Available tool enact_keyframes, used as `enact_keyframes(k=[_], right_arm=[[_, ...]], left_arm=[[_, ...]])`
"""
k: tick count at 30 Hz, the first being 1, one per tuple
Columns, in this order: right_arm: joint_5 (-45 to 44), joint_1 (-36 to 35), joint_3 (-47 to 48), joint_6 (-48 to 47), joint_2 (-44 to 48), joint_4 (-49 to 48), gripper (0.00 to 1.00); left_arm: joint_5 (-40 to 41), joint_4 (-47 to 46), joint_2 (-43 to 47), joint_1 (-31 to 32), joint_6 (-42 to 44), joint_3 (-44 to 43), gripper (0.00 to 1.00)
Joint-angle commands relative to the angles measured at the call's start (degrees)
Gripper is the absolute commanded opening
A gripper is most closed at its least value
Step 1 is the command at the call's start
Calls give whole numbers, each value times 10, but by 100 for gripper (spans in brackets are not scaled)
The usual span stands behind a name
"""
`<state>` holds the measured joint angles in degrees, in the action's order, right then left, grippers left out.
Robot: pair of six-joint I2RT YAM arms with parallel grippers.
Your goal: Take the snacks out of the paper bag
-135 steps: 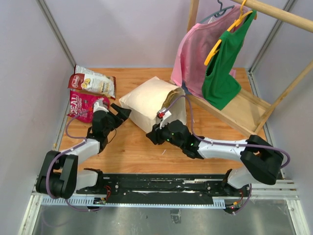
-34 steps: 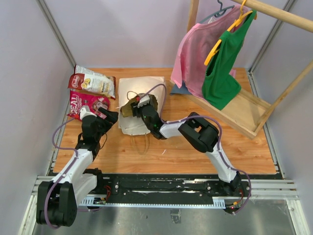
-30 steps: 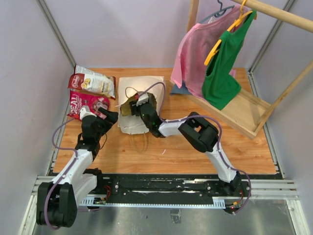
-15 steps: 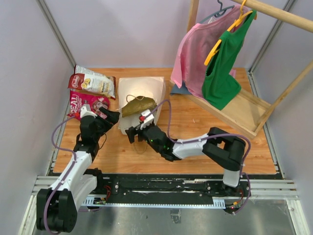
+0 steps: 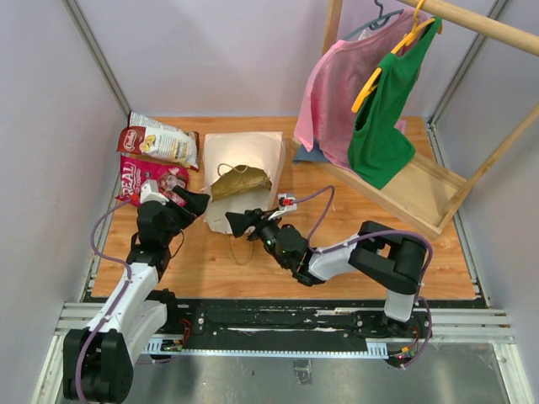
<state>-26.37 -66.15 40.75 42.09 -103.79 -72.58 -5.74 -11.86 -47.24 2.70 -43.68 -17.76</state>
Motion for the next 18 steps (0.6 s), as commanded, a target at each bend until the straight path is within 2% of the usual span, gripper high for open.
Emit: enact_keyframes(k=[1, 8, 12, 18], right_arm=[[-60, 18, 25, 116, -41, -88, 74], [-65, 58, 78, 325, -75, 19, 73], [-69, 72, 101, 384, -94, 56, 66], [-94, 76, 141, 404, -79, 220, 64]], left_arm=[[-2, 6, 23, -5, 19, -3, 99], [29, 55, 56, -5, 55, -20, 100], [46, 68, 72, -5, 63, -21, 100], [56, 83, 81, -5, 71, -26, 100]])
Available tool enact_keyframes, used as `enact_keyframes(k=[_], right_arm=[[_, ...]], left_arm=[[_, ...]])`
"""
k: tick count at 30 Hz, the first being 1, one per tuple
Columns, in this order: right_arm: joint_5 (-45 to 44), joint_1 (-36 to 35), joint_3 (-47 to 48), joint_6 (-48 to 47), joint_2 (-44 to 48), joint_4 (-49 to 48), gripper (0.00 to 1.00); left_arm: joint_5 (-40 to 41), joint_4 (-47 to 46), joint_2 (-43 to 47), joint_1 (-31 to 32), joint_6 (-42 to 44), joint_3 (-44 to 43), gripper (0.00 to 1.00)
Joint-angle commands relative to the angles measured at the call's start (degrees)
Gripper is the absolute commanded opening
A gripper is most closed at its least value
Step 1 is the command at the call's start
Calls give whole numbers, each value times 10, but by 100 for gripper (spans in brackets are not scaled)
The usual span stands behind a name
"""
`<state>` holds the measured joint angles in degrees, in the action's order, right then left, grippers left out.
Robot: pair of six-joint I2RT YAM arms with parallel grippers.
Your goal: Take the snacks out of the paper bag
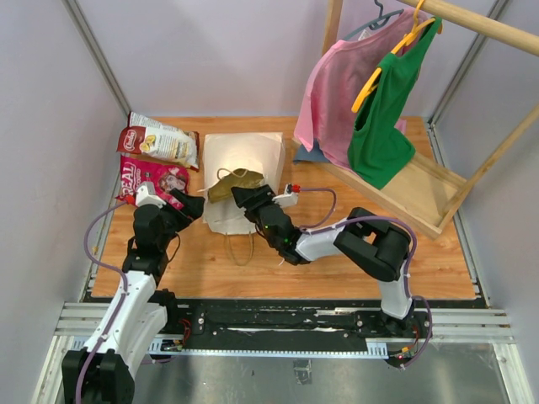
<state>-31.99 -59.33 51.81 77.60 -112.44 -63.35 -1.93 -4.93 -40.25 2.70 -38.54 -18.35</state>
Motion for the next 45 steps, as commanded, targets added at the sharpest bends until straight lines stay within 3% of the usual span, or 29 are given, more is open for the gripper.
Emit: enact_keyframes(k=[1, 11, 17, 23, 32, 45], right_arm=[[-42, 8, 35, 50, 11, 147, 64], [-61, 5, 92, 100, 23, 316, 60], [-49, -31, 135, 163, 45, 462, 62], [-11, -71, 175, 186, 55, 544, 63], [39, -115, 209, 194, 48, 571, 68], [98, -68, 220, 182, -7, 448, 62]], left_arm=[[22, 17, 12, -5, 21, -21, 100], [36, 19, 14, -5, 27, -19, 100], [51, 19, 12, -5, 32, -17, 100], [66, 23, 10, -6, 37, -16, 100], [53, 5, -4, -10, 25, -5, 100], [58, -2, 0, -19, 28, 6, 100]])
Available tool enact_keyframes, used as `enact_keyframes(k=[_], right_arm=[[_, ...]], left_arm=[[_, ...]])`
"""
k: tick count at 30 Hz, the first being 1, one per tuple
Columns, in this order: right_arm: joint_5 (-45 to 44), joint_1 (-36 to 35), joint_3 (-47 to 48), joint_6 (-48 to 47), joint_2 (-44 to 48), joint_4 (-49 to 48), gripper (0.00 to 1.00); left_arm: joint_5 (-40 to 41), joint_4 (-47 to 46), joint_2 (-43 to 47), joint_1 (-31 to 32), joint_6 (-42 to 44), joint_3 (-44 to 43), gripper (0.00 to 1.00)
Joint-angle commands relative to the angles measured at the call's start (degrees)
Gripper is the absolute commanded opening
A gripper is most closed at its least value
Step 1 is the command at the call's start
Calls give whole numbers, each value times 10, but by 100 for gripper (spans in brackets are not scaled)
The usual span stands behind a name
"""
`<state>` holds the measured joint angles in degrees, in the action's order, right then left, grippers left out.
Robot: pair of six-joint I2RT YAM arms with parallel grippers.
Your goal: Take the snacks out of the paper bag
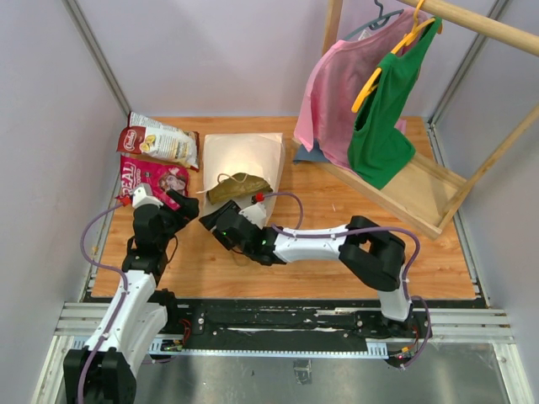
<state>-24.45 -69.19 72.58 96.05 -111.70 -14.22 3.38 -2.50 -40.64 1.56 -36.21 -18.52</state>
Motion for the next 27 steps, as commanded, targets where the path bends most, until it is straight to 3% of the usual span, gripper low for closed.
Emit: enact_keyframes(k=[1, 17, 20, 27], right_arm=[[25, 39, 11, -3, -30, -48, 61], [-2, 131, -55, -16, -7, -107, 62], [-1, 149, -53, -52, -15, -162, 62], [39, 204, 3, -100, -83, -169, 63]], left_arm=[[1, -31, 4, -9, 3, 12, 100], [-15, -56, -17, -17, -4, 18, 100], [-31, -68, -32, -17, -12, 19, 100], [-17, -65, -33, -17, -7, 19, 100]])
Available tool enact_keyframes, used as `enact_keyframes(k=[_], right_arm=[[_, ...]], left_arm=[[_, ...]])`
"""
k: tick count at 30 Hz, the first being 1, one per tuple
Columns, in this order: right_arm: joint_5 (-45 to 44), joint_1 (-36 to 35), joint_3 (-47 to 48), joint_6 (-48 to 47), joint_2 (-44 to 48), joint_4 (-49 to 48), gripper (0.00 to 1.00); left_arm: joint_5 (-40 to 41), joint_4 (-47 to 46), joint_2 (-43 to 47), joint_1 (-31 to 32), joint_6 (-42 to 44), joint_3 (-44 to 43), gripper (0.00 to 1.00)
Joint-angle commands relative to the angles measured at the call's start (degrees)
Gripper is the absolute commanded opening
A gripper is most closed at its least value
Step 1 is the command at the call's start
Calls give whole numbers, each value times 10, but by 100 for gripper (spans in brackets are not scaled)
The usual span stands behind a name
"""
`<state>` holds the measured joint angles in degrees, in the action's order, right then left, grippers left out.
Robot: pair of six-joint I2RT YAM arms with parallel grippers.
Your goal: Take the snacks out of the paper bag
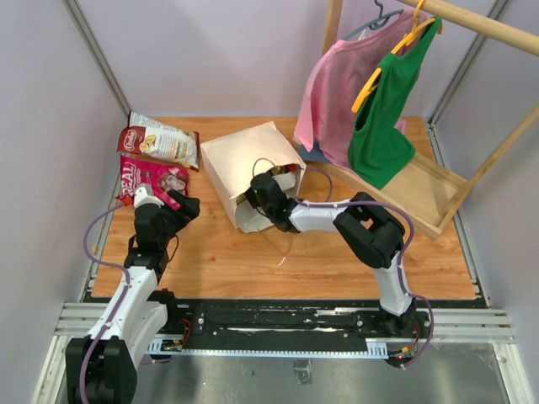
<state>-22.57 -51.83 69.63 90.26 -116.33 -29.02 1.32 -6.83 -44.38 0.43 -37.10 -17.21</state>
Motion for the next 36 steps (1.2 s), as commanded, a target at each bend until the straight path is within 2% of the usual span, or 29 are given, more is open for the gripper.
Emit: enact_keyframes(k=[1, 8, 15, 18, 22, 23, 25, 26, 27, 31, 36], right_arm=[[24, 36, 45, -50, -47, -23, 63], [65, 62, 140, -59, -138, -57, 58], [62, 65, 233, -78, -186, -32, 55], [62, 65, 200, -78, -170, -54, 54], [48, 62, 94, -62, -123, -121, 53], [45, 61, 73, -60, -114, -140, 48], [43, 60, 46, -60, -108, -170, 19], [45, 61, 36, -59, -109, -183, 9], [48, 63, 30, -56, -111, -192, 2], [69, 66, -1, -46, -108, -237, 1], [81, 63, -78, -47, -51, -279, 1]], left_arm=[[3, -23, 5, -6, 2, 6, 100], [4, -23, 0, -6, 2, 4, 100], [13, -8, 4, -6, 12, -4, 100], [17, -3, 9, -6, 15, -5, 100], [18, -6, 8, -6, 15, -4, 100], [17, -9, 7, -6, 14, -2, 100], [11, -17, 0, -6, 12, 1, 100], [8, -18, -3, -6, 10, 2, 100], [5, -20, -7, -6, 9, 3, 100], [4, -20, -10, -6, 10, 3, 100], [5, -27, -13, -6, 6, 4, 100]])
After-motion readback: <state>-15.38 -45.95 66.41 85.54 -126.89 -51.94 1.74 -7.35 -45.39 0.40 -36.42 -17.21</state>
